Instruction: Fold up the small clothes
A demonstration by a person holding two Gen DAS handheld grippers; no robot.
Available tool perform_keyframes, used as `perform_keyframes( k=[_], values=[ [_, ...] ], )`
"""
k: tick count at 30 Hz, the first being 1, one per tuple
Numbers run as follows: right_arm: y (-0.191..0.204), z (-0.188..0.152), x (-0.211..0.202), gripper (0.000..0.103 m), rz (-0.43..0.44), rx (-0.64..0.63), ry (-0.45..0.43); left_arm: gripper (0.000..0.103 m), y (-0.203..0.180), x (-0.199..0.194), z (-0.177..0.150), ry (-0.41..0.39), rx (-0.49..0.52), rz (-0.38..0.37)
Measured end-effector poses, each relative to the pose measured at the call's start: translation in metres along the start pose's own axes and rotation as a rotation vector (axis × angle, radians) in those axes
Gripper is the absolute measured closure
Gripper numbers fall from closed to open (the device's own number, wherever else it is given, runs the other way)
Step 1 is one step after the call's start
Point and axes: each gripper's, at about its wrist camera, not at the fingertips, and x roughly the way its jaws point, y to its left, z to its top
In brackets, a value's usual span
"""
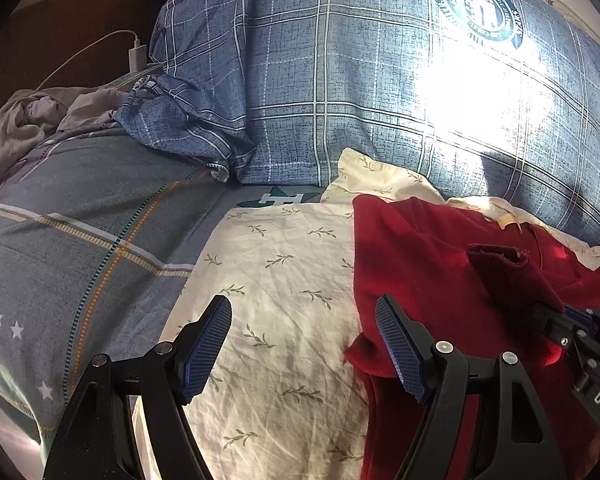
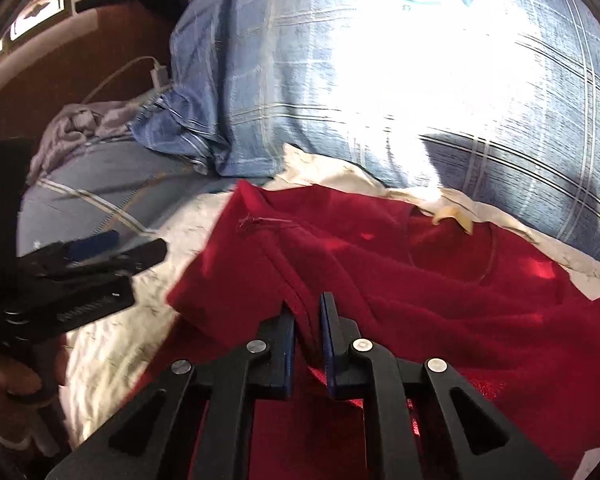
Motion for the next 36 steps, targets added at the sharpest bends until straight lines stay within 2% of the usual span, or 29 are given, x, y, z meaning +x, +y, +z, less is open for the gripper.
perform_keyframes(
  k=[2,6,10,12,15,18,21,26,28,30,32,33,34,36],
  values=[
    [0.008,-0.005,0.010,0.089,0.011,-0.012,0.025,0.029,0.000,-0.001,0.000,0.001,0.001,0.002],
    [0.011,-0.018,0.030,0.074,0.050,0.019,0.125,0.029,-0.001,-0.004,0.000,-0.002,0.014,0.010],
    [0.004,-0.017,0.010,0.052,0.089,0.047,0.095,0.029,-0.001,-0.005,0.000,0.005,0.011,0.001],
    [-0.008,-0.018,-0.010,0.051,0.081,0.072,0.058,0.029,0.001,-0.005,0.000,0.015,-0.005,-0.026],
    [-0.038,-0.022,-0.043,0.050,0.009,0.111,0.010,0.029,0.006,-0.008,0.001,0.017,-0.053,-0.091],
    [-0.077,-0.032,-0.072,0.048,-0.070,0.182,-0.026,0.029,0.003,-0.009,0.001,0.022,-0.058,-0.142],
    [-0.119,-0.044,-0.096,0.045,-0.132,0.283,-0.048,0.029,-0.009,-0.007,0.000,0.042,-0.049,-0.203],
    [-0.173,-0.069,-0.124,0.045,-0.185,0.441,-0.069,0.032,-0.040,0.009,0.001,0.092,0.027,-0.235],
    [-0.187,-0.078,-0.129,0.045,-0.199,0.475,-0.068,0.042,-0.057,0.020,0.000,0.117,0.073,-0.234],
    [-0.192,-0.083,-0.130,0.045,-0.220,0.480,-0.065,0.071,-0.071,0.029,-0.001,0.134,0.128,-0.198],
    [-0.200,-0.084,-0.129,0.045,-0.246,0.480,-0.056,0.084,-0.079,0.031,0.004,0.125,0.162,-0.174],
    [-0.203,-0.084,-0.129,0.045,-0.252,0.481,-0.055,0.096,-0.079,0.029,0.008,0.118,0.162,-0.183],
    [-0.207,-0.085,-0.129,0.044,-0.253,0.483,-0.053,0.102,-0.077,0.024,0.015,0.106,0.153,-0.214],
    [-0.214,-0.082,-0.126,0.039,-0.245,0.488,-0.050,0.103,-0.074,0.013,0.027,0.083,0.142,-0.244]
  ],
)
